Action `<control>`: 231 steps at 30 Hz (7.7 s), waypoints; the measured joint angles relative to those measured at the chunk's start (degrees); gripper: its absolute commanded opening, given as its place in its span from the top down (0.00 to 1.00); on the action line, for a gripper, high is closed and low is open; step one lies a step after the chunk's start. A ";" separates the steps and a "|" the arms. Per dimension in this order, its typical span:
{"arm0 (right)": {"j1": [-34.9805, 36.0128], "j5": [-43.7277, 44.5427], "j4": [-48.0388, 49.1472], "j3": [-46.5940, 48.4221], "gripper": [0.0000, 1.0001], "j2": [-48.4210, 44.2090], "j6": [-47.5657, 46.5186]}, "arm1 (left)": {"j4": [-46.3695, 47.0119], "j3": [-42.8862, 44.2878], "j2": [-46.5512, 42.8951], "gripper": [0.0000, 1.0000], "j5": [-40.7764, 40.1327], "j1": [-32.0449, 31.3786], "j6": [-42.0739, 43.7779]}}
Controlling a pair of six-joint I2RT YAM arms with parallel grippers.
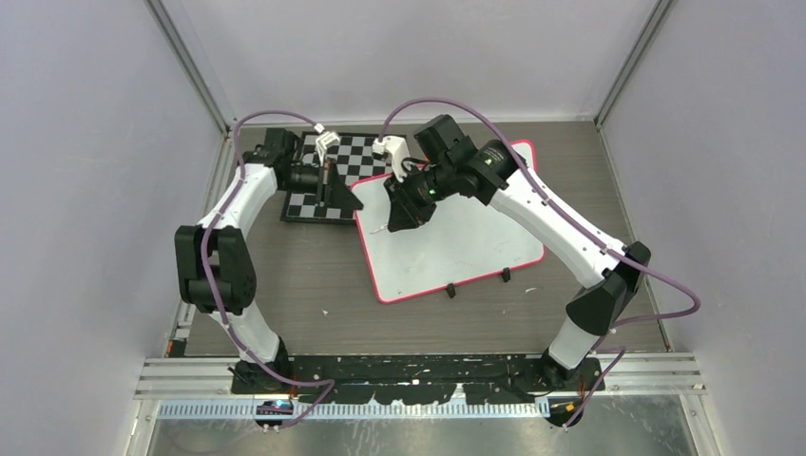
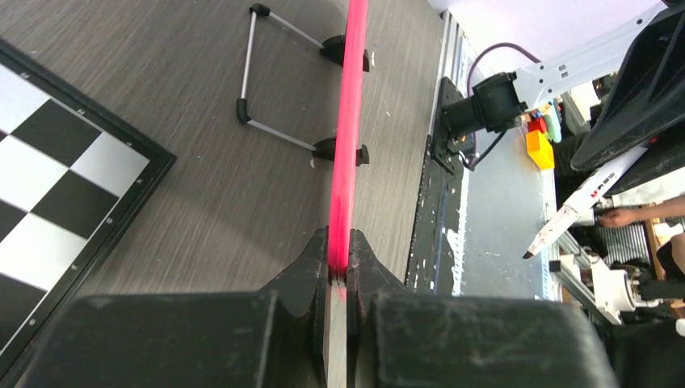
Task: Write a sentence on the whiteboard
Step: Move the whiteboard to the center of the board, then write a sentence on the whiteboard.
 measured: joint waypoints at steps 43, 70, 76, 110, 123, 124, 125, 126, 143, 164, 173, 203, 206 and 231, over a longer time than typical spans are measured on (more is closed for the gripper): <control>-3.85 5.11 1.27 -11.89 1.00 -11.82 -0.17 | 25.18 -8.98 -7.21 0.52 -10.19 -8.22 -26.58; -3.85 11.21 9.16 -12.81 1.00 -3.61 1.40 | 24.70 -8.96 -6.29 0.74 -10.21 -8.09 -26.16; -3.85 11.47 9.40 -12.81 1.00 -2.29 1.57 | 25.11 -8.96 -6.14 0.86 -10.21 -8.15 -26.10; -3.19 12.92 9.46 -11.63 1.00 -1.09 1.53 | 25.53 -8.96 -6.05 1.00 -10.60 -8.35 -25.99; -3.15 16.79 8.50 -6.19 1.00 1.57 -0.04 | 25.53 -8.98 -6.05 1.00 -11.47 -8.35 -25.90; -3.26 17.03 8.48 -5.57 1.00 1.75 -0.13 | 25.51 -8.98 -6.05 1.00 -11.52 -8.35 -25.90; -3.37 17.20 8.41 -5.07 1.00 1.86 -0.17 | 25.51 -8.98 -6.05 1.00 -11.54 -8.35 -25.90; -3.52 17.42 8.22 -4.37 1.00 2.08 -0.20 | 25.51 -8.98 -6.05 1.00 -11.58 -8.35 -25.88; -4.61 17.81 7.43 -1.53 1.00 3.32 -0.22 | 25.29 -8.98 -6.05 1.00 -12.52 -8.35 -25.88; -4.61 16.44 7.54 -10.19 1.00 0.15 0.02 | 25.07 -8.98 -6.03 1.00 -13.16 -8.35 -25.90; -6.64 17.49 7.08 -4.61 1.00 1.25 -0.20 | 25.07 -8.98 -6.03 1.00 -13.16 -8.35 -25.90; -6.10 16.79 8.50 -10.34 1.00 -2.80 -0.17 | 25.07 -8.98 -6.03 1.00 -12.66 -8.41 -25.88; -6.10 16.90 8.81 -10.34 1.00 -2.67 -0.20 | 25.07 -8.98 -6.03 1.00 -12.66 -8.41 -25.88; -8.13 18.45 6.73 -6.95 1.00 -1.14 -1.46 | 25.07 -8.98 -6.03 1.00 -13.03 -8.39 -25.92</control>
